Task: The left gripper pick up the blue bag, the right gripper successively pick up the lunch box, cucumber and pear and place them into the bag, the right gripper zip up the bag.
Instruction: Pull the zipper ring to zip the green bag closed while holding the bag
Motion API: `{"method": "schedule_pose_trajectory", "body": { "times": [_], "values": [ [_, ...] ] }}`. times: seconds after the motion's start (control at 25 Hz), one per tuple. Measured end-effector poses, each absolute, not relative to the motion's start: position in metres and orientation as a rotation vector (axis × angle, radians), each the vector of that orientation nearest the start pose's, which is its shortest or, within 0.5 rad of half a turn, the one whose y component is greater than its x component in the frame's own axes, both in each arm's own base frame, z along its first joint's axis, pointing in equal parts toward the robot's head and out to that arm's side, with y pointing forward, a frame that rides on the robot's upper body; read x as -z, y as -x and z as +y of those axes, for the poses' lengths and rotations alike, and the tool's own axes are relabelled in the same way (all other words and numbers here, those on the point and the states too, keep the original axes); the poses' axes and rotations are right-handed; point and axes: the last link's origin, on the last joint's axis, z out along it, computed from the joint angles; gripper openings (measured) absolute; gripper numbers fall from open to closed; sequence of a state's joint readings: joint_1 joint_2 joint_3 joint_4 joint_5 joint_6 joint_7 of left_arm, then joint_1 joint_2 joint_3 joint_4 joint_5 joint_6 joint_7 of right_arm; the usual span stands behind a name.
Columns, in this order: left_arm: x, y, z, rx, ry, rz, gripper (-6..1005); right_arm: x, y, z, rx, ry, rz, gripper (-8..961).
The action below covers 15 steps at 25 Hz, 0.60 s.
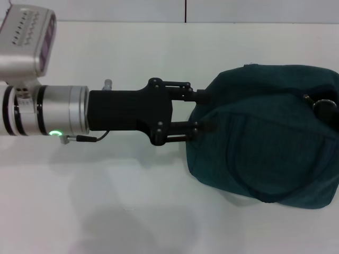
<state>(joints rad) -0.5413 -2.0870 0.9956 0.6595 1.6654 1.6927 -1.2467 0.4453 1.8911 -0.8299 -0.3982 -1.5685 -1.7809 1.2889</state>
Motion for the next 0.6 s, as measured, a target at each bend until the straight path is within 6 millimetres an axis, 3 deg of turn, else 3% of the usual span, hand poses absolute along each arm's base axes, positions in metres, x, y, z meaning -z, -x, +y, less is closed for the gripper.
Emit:
{"method": "schedule_pose_trajectory", "body": {
  "times": [0.6],
  "values": [
    [0.04,0.203,0.325,0.926,2.86,-0.161,481,-0.053,-0.28,0.299,-1.157,2.611,0.641,6]
  ]
}}
